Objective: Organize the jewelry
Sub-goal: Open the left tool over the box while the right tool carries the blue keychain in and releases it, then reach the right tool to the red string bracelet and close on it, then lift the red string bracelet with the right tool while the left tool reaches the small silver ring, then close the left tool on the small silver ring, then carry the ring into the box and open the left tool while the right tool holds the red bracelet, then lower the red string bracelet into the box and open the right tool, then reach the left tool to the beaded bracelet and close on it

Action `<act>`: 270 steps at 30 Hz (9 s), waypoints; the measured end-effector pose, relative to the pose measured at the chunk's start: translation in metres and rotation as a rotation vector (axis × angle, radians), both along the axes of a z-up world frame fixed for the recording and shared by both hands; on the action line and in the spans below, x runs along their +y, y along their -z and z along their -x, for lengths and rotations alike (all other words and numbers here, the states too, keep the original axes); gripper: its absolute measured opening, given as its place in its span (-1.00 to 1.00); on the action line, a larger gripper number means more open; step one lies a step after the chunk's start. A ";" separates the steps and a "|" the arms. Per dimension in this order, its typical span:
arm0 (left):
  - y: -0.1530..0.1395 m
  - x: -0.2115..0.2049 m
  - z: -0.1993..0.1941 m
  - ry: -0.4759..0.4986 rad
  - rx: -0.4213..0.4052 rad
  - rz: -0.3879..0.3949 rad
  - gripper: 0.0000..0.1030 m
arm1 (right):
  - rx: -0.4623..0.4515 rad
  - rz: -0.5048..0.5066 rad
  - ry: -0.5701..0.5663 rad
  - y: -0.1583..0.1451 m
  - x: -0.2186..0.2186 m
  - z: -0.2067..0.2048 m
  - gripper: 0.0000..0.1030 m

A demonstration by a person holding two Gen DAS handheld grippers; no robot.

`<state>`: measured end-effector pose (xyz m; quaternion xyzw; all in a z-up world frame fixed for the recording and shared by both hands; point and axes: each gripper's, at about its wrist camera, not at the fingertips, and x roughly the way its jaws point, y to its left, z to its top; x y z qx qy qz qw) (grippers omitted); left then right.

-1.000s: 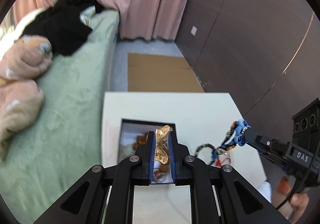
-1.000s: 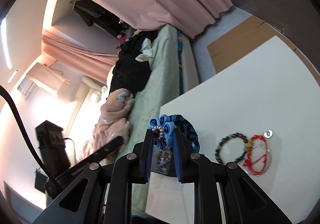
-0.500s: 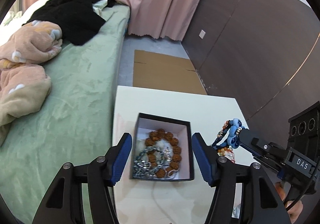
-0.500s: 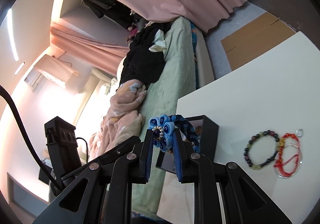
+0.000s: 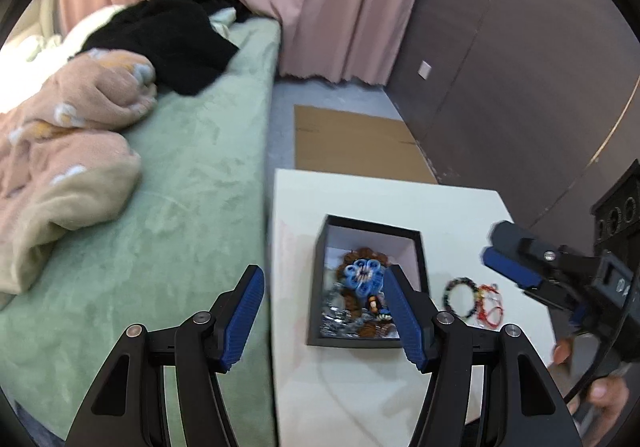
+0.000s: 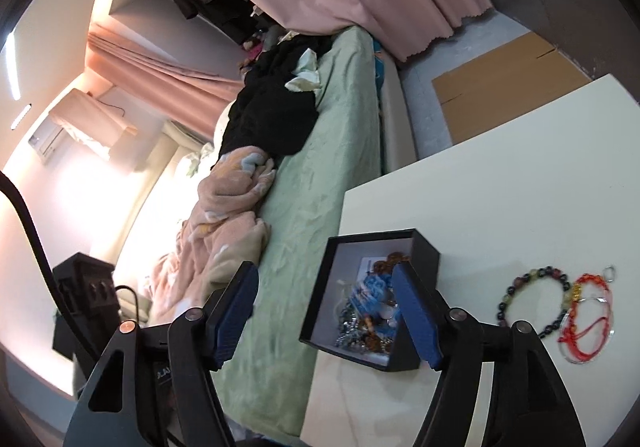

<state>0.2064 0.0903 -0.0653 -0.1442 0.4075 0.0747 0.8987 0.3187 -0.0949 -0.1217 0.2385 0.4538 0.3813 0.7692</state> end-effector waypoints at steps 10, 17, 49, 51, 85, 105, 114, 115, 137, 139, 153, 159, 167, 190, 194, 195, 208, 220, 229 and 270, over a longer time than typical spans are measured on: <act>-0.009 -0.012 0.006 0.030 -0.100 0.056 0.41 | 0.010 0.018 0.044 -0.004 -0.036 0.003 0.82; -0.018 -0.036 -0.001 0.095 -0.129 0.048 0.87 | 0.021 0.035 0.079 -0.005 -0.064 0.002 1.00; 0.017 -0.153 -0.057 0.358 0.007 0.031 0.87 | 0.073 0.125 0.194 0.009 -0.185 0.006 0.70; 0.021 -0.158 -0.061 0.367 0.018 0.029 0.81 | 0.093 0.137 0.192 0.014 -0.185 0.004 0.65; 0.044 -0.122 -0.078 0.346 0.065 0.143 0.36 | 0.300 0.376 0.136 0.085 -0.116 -0.017 -0.53; 0.041 -0.112 -0.075 0.316 0.051 0.160 0.36 | 0.192 0.444 0.165 0.063 -0.121 -0.012 -0.86; 0.054 -0.129 -0.082 0.344 0.078 0.143 0.28 | 0.123 0.260 0.223 0.030 -0.153 -0.004 -0.86; 0.055 -0.131 -0.082 0.348 0.081 0.139 0.27 | 0.122 0.249 0.232 0.029 -0.156 -0.004 -0.86; 0.090 -0.206 -0.121 0.429 0.205 0.089 -0.07 | 0.211 0.106 0.471 0.029 -0.234 -0.018 -0.86; 0.088 -0.209 -0.125 0.417 0.217 0.095 -0.12 | 0.222 0.090 0.485 0.031 -0.240 -0.019 -0.86; 0.100 -0.248 -0.144 0.338 0.316 0.007 -0.35 | 0.241 0.024 0.521 0.031 -0.266 -0.010 -0.86; 0.103 -0.265 -0.141 0.320 0.310 -0.119 -0.44 | 0.243 0.008 0.532 0.031 -0.274 -0.007 -0.86; 0.103 -0.268 -0.141 0.331 0.319 -0.153 -0.73 | 0.244 0.002 0.528 0.033 -0.279 -0.006 -0.86; 0.030 -0.204 -0.117 0.304 0.166 -0.093 -0.74 | 0.127 -0.040 0.410 0.007 -0.214 -0.015 -0.86; 0.017 -0.183 -0.108 0.282 0.135 -0.081 -0.74 | 0.105 -0.054 0.377 0.003 -0.194 -0.015 -0.86; 0.015 -0.177 -0.106 0.275 0.128 -0.077 -0.74 | 0.100 -0.055 0.370 0.002 -0.190 -0.015 -0.86; 0.005 -0.099 -0.087 0.152 0.054 0.003 -0.74 | 0.026 -0.072 0.267 -0.006 -0.136 -0.015 -0.86; 0.039 -0.046 -0.076 0.103 0.086 0.158 -0.73 | -0.003 -0.065 0.190 -0.001 -0.083 -0.015 -0.86; 0.030 -0.013 -0.059 0.087 0.019 0.259 0.41 | -0.028 -0.040 0.129 0.001 -0.048 -0.015 -0.86; 0.029 -0.045 -0.047 0.143 0.008 0.186 0.42 | 0.013 0.136 0.133 0.004 -0.076 -0.006 0.26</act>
